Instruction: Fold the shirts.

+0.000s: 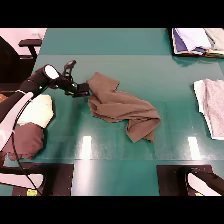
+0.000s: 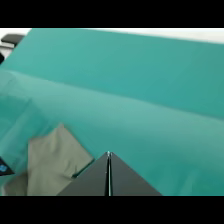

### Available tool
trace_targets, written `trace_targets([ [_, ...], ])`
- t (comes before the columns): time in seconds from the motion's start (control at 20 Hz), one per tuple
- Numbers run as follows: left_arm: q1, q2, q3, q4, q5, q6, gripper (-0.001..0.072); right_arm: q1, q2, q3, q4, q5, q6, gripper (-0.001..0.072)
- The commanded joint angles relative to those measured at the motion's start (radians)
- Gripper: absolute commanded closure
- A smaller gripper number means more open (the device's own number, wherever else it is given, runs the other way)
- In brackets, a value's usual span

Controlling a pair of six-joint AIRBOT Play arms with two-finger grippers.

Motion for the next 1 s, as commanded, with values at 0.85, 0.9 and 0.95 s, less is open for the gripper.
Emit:
trace_targets([
  [0.85, 0.005, 0.101, 0.203, 0.023, -0.102, 0.064, 0.0687, -0.195, -0.006, -0.444, -0.003, 0.285, 0.042, 0.0694],
  [0.9, 0.005, 0.105, 0.203, 0.023, -0.105, 0.064, 0.0687, -0.195, 0.002, -0.55, -0.003, 0.255, 0.042, 0.0644],
  [0.95, 0.005, 0.106, 0.203, 0.024, -0.111, 0.064, 0.0687, -0.191, 0.004, -0.663, 0.006, 0.215, 0.041, 0.0383],
])
